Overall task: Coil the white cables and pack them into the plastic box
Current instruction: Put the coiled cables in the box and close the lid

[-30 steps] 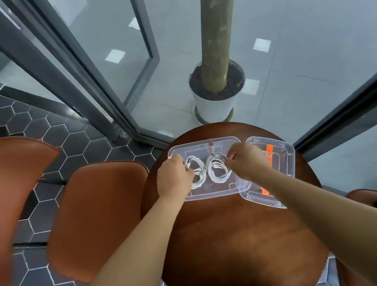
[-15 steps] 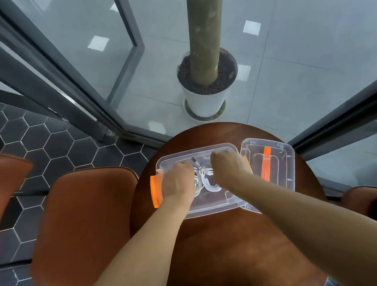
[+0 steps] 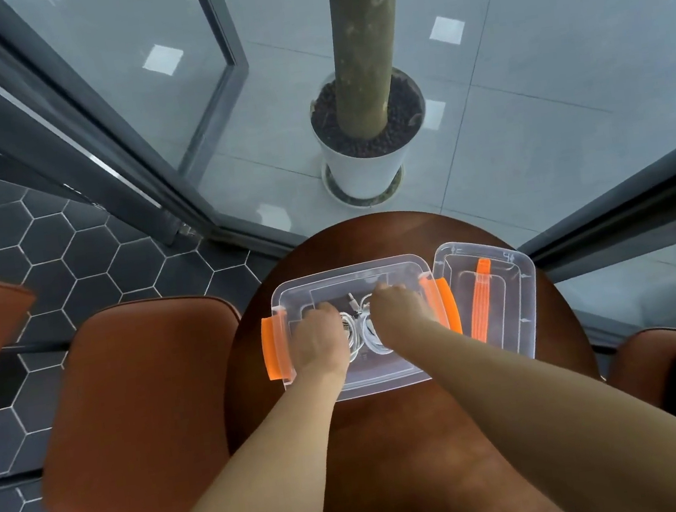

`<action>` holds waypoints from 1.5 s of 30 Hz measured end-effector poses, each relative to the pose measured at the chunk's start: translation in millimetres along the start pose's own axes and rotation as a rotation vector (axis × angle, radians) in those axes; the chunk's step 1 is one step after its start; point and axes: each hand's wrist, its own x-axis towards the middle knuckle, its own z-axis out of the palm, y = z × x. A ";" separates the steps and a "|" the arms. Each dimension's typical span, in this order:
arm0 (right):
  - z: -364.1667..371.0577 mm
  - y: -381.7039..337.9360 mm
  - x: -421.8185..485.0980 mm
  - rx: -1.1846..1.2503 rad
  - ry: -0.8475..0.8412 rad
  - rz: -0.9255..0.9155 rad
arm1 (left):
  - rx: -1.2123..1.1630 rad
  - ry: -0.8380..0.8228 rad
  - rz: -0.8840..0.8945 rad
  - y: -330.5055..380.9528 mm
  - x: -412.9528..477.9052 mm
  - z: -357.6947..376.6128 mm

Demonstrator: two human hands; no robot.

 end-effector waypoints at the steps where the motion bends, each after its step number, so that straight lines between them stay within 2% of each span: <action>1: 1.4 -0.4 2.1 0.041 -0.010 0.033 | -0.018 0.005 -0.010 0.1 1.4 0.4; 7: 6.8 -1.8 7.9 0.217 0.017 0.128 | -0.073 0.045 -0.033 3.8 2.3 2.7; 17: 5.3 -2.1 6.4 0.200 0.042 0.089 | -0.071 0.049 -0.034 3.9 -6.0 7.3; 22: -5.9 -1.8 -2.7 0.229 0.095 0.077 | -0.030 0.048 0.013 6.3 -13.6 -5.6; 28: -20.3 3.9 -23.7 0.290 0.177 -0.022 | -0.012 0.102 0.106 7.8 -27.7 -30.2; 33: -26.7 13.9 -44.3 0.402 0.243 0.000 | 0.023 0.121 0.183 0.3 -48.1 -50.5; 36: -30.7 18.5 -58.6 0.499 0.290 -0.003 | 0.065 0.166 0.235 0.2 -60.6 -62.8; 45: -27.9 30.6 -97.9 0.528 0.349 -0.037 | 0.196 0.282 0.312 14.5 -92.6 -71.6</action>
